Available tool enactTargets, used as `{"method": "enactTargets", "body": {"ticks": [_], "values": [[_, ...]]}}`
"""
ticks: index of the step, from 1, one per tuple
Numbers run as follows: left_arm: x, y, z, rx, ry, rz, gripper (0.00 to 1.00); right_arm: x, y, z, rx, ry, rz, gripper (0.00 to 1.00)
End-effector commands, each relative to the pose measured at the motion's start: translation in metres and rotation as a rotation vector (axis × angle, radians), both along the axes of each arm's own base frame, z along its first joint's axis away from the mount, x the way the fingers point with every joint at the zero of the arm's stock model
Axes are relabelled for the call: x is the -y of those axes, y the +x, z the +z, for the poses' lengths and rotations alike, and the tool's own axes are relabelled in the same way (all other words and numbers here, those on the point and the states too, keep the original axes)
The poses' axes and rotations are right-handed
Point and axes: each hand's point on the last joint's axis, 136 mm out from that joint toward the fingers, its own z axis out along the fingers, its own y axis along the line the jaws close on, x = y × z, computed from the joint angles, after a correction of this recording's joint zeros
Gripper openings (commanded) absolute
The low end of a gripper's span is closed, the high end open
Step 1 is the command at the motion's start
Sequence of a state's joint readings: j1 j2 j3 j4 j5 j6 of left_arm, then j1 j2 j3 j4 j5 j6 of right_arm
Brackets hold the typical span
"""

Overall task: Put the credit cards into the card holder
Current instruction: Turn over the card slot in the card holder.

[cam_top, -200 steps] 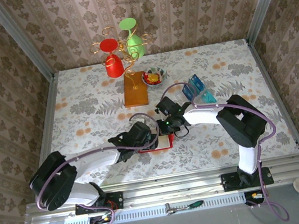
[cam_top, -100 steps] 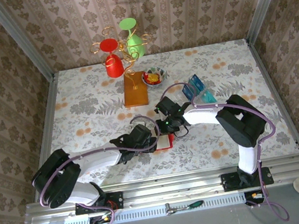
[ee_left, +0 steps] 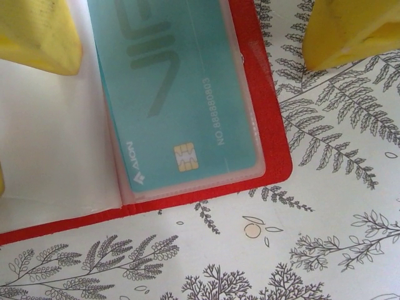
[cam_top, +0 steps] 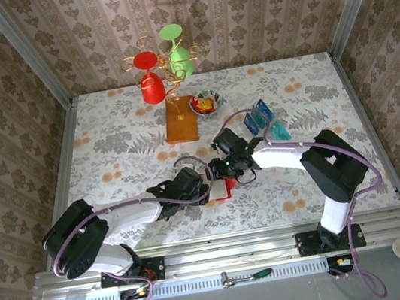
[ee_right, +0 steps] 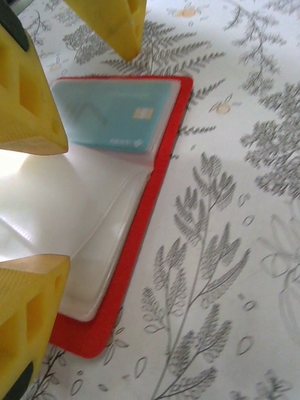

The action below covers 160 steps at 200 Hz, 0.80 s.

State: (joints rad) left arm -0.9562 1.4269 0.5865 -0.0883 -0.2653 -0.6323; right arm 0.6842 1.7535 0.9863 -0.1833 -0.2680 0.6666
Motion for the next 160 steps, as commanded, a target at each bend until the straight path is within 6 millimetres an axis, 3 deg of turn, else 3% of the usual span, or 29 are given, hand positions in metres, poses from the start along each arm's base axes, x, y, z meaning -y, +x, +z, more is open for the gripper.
{"method": "enactTargets", "body": {"ticks": [1, 91, 160], "values": [[-0.004, -0.005, -0.007, -0.009, 0.025, -0.008, 0.92, 0.007, -0.002, -0.005, -0.011, -0.011, -0.035, 0.51], [-0.004, -0.005, -0.008, -0.009, 0.026, -0.008, 0.92, -0.001, -0.006, -0.013, -0.054, 0.027, -0.033, 0.53], [-0.003, -0.004, -0.005, -0.004, 0.021, -0.011, 0.92, -0.010, -0.003, -0.002, -0.052, 0.074, -0.015, 0.51]]}}
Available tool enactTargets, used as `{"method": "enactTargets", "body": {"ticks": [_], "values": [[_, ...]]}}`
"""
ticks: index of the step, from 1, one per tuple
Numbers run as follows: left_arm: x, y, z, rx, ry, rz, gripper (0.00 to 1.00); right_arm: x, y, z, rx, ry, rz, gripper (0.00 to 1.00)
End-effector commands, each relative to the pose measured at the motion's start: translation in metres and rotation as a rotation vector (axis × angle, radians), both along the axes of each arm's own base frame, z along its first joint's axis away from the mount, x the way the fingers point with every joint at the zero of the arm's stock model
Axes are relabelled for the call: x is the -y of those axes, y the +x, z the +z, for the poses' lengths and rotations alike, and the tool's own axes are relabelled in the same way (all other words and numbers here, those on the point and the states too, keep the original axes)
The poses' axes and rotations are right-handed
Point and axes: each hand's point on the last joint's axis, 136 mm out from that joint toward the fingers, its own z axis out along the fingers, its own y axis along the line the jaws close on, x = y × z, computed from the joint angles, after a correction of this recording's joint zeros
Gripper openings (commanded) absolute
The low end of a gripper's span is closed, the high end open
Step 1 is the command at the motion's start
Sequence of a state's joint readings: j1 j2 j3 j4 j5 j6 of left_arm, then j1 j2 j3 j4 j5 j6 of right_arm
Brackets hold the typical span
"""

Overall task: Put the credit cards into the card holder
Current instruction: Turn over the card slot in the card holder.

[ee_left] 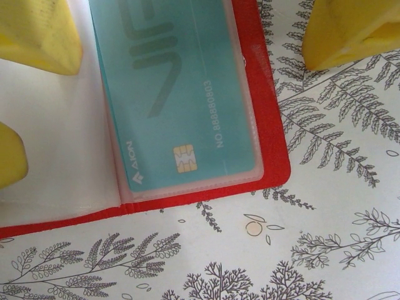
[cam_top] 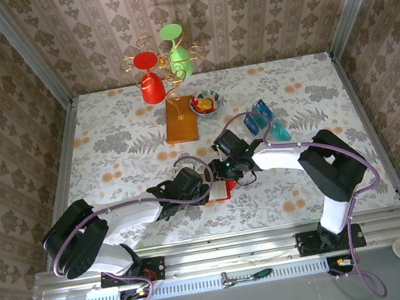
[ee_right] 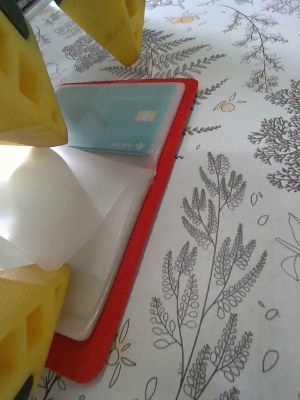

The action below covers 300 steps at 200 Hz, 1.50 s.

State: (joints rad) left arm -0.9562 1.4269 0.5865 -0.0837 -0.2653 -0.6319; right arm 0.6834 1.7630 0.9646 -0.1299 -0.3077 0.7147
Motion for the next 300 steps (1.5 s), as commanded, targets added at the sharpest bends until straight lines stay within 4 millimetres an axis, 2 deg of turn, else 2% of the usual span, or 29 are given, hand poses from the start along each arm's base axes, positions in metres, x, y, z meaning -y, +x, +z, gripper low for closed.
{"method": "enactTargets", "body": {"ticks": [1, 52, 94, 121, 165, 193, 228, 300], "values": [[-0.004, -0.005, -0.005, -0.006, 0.025, -0.009, 0.92, -0.004, 0.000, 0.001, -0.022, 0.025, 0.003, 0.51], [-0.004, -0.004, 0.000, 0.003, 0.019, -0.008, 0.92, -0.008, 0.000, 0.012, -0.013, 0.047, 0.018, 0.51], [-0.008, 0.002, 0.029, 0.058, -0.016, 0.011, 0.99, -0.016, -0.002, 0.027, -0.006, 0.097, 0.027, 0.54], [-0.023, 0.007, 0.048, 0.094, -0.046, 0.053, 1.00, -0.025, -0.004, 0.036, -0.003, 0.121, 0.036, 0.59], [-0.058, 0.008, 0.060, 0.122, -0.070, 0.130, 1.00, -0.046, -0.004, 0.045, -0.003, 0.152, 0.047, 0.68], [-0.076, 0.006, 0.063, 0.130, -0.090, 0.166, 1.00, -0.062, -0.005, 0.043, -0.017, 0.155, 0.063, 0.69], [-0.087, 0.004, 0.065, 0.137, -0.105, 0.191, 1.00, -0.081, -0.006, 0.038, -0.034, 0.148, 0.083, 0.69], [-0.093, 0.002, 0.065, 0.137, -0.124, 0.205, 1.00, -0.095, -0.001, 0.014, -0.089, 0.131, 0.087, 0.69]]}}
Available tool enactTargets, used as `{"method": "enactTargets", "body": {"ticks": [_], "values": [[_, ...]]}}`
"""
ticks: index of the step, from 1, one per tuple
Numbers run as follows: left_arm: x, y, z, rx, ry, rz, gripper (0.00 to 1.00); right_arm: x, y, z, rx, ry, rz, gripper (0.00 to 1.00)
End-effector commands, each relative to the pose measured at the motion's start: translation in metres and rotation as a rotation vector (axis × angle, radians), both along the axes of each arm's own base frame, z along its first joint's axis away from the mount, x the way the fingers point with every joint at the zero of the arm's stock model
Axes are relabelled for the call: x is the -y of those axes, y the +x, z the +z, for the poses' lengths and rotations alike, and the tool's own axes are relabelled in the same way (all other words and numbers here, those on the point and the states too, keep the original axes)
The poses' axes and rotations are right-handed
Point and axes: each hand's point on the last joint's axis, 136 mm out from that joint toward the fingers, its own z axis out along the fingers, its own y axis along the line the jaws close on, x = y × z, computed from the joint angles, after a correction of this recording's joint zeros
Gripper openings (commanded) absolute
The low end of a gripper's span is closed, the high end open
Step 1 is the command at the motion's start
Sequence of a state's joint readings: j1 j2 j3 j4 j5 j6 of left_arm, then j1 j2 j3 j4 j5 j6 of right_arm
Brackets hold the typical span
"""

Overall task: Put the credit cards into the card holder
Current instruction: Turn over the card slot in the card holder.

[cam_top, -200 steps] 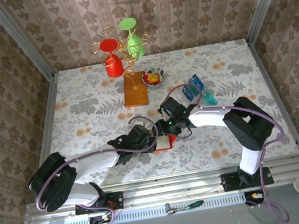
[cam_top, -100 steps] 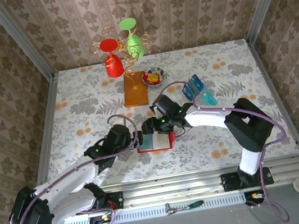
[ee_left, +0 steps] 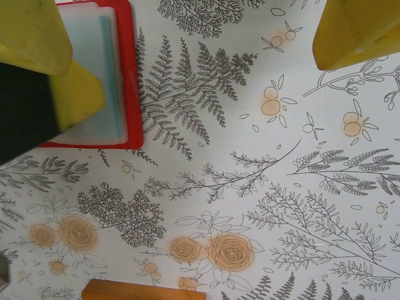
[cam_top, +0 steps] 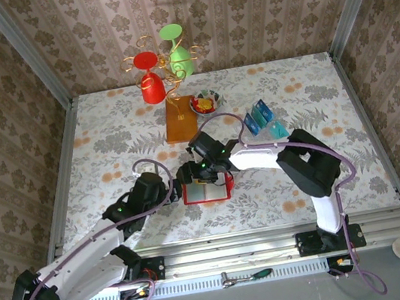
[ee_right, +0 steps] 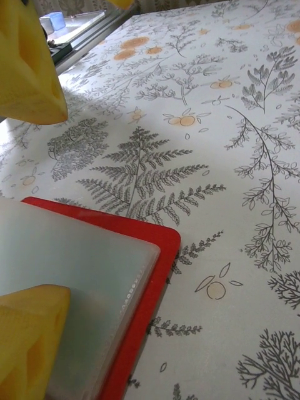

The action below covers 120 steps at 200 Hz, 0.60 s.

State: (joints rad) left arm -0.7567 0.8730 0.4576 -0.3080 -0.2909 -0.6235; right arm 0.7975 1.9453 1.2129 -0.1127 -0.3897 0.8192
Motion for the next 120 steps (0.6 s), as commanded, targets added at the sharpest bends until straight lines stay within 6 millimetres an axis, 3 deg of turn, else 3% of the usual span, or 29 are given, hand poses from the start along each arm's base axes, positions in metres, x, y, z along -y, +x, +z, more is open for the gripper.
{"method": "enactTargets", "body": {"ticks": [1, 30, 62, 96, 120], "values": [[-0.004, -0.003, -0.005, -0.012, 0.009, -0.004, 1.00, -0.008, -0.004, -0.003, -0.042, 0.007, 0.013, 0.69], [-0.004, -0.003, -0.006, -0.014, 0.005, -0.002, 1.00, -0.010, -0.005, -0.006, -0.056, 0.005, 0.028, 0.69], [-0.004, -0.003, -0.008, -0.016, 0.005, -0.002, 1.00, -0.008, -0.002, 0.006, -0.036, 0.019, 0.037, 0.69], [-0.002, -0.003, -0.009, -0.020, 0.001, -0.005, 1.00, 0.007, 0.003, 0.022, 0.004, 0.018, 0.023, 0.65], [0.000, -0.003, -0.011, -0.028, -0.002, -0.009, 1.00, 0.019, 0.003, 0.022, 0.008, 0.002, 0.012, 0.59]]}}
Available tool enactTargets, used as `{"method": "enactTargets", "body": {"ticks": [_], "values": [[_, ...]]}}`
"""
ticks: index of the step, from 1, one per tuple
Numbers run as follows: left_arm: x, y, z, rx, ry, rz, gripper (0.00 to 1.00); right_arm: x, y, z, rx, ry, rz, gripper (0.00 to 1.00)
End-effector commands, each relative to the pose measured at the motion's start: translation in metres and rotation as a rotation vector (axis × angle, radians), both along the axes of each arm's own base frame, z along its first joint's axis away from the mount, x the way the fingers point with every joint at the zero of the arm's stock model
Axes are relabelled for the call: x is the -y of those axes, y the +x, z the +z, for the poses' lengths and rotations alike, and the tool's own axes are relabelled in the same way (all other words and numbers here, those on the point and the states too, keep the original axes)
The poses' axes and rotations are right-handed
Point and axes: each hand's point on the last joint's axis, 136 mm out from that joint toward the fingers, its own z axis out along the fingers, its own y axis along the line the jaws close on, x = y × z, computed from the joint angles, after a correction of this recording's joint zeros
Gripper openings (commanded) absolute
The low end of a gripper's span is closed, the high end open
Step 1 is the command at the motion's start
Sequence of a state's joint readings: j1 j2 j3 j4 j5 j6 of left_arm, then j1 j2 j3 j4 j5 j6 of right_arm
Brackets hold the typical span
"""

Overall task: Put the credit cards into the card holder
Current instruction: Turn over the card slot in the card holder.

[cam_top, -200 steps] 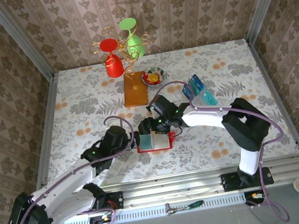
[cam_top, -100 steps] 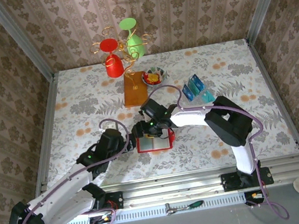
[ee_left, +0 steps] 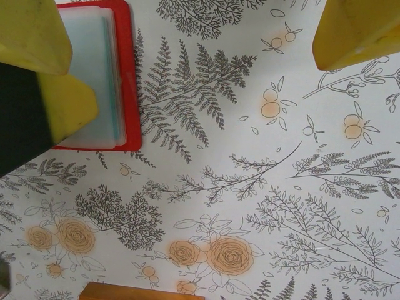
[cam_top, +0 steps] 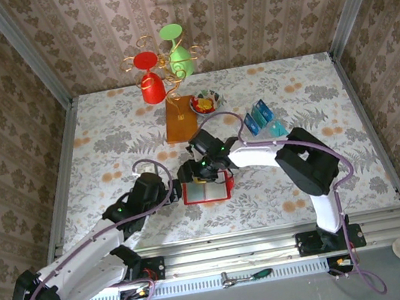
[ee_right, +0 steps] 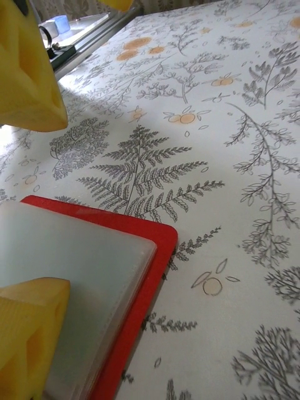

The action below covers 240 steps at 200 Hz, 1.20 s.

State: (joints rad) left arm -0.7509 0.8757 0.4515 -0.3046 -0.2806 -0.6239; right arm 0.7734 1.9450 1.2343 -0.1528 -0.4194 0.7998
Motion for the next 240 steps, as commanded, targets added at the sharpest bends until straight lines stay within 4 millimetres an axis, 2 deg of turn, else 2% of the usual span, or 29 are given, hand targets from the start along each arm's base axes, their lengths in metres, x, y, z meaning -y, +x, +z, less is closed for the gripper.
{"method": "enactTargets", "body": {"ticks": [1, 16, 49, 72, 139, 170, 197, 240], "values": [[0.000, -0.002, -0.008, -0.018, 0.000, -0.007, 1.00, 0.015, -0.001, 0.018, 0.026, 0.000, 0.004, 0.58], [0.002, -0.001, -0.009, -0.022, -0.002, -0.009, 1.00, 0.022, -0.002, 0.014, 0.023, -0.014, -0.001, 0.51], [0.005, 0.000, -0.012, -0.030, -0.006, -0.016, 1.00, 0.029, -0.006, -0.005, 0.000, -0.043, -0.004, 0.26], [0.007, 0.000, -0.013, -0.036, -0.006, -0.022, 1.00, 0.025, -0.008, -0.018, -0.026, -0.040, -0.004, 0.21], [0.012, 0.001, -0.024, -0.070, 0.007, -0.039, 1.00, 0.016, -0.010, -0.033, -0.057, -0.046, 0.011, 0.21], [0.016, 0.002, -0.029, -0.081, 0.008, -0.046, 1.00, 0.015, -0.009, -0.026, -0.048, -0.043, 0.018, 0.23], [0.019, 0.004, -0.032, -0.089, 0.008, -0.051, 1.00, 0.019, -0.001, -0.005, -0.012, -0.027, 0.011, 0.24], [0.026, 0.007, -0.031, -0.091, 0.005, -0.065, 1.00, 0.048, 0.022, 0.027, 0.046, -0.022, -0.043, 0.26]]}}
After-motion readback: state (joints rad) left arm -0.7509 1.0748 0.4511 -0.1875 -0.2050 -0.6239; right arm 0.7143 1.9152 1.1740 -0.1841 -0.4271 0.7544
